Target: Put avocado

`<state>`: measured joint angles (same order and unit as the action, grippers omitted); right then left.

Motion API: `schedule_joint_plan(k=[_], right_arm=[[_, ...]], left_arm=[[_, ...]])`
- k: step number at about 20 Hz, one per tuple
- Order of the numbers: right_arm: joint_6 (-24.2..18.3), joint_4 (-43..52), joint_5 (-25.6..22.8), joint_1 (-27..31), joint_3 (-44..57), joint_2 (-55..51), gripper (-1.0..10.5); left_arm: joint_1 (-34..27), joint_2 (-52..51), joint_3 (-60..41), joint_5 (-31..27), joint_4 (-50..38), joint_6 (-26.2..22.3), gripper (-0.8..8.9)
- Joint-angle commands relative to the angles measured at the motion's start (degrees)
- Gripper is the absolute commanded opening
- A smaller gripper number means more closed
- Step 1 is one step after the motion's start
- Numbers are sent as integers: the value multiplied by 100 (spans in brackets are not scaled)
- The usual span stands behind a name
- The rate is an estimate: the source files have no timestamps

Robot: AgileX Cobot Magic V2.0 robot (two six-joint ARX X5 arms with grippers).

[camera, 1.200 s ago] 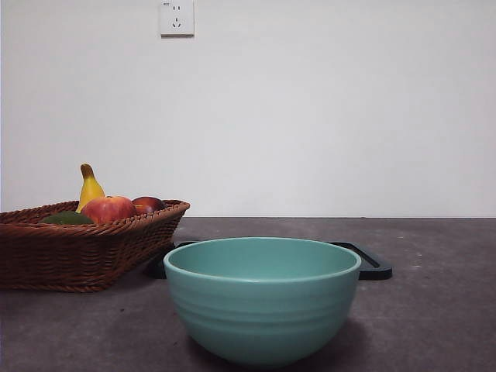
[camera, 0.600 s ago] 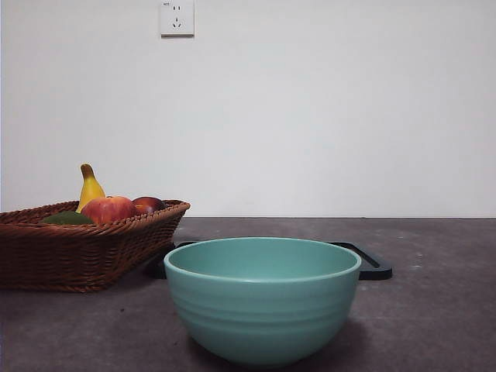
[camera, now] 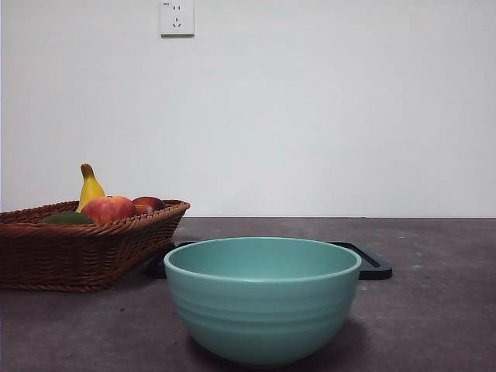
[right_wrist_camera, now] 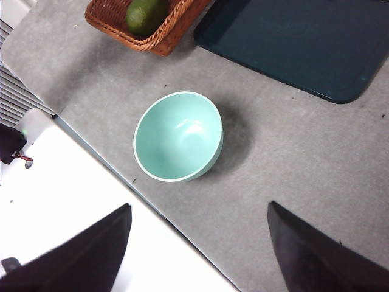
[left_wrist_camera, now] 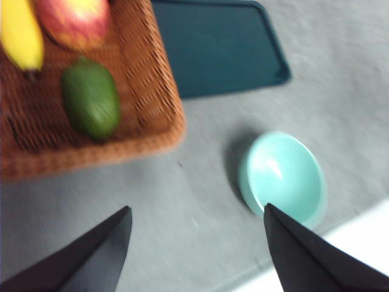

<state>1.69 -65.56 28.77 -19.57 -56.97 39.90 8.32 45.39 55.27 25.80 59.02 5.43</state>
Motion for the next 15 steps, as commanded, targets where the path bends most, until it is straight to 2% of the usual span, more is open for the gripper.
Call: schedule_joint_plan(k=[1, 11, 15], right_arm=[[-39, 39, 15, -35, -103, 61, 358], [-39, 37, 15, -35, -105, 125, 358], [-20, 37, 17, -35, -105, 125, 358]], left_arm=[[116, 522, 199, -216, -356, -20, 352], [826, 2983, 426, -2070, -1665, -50, 351], [942, 3753, 426, -2393, -2253, -142, 351]])
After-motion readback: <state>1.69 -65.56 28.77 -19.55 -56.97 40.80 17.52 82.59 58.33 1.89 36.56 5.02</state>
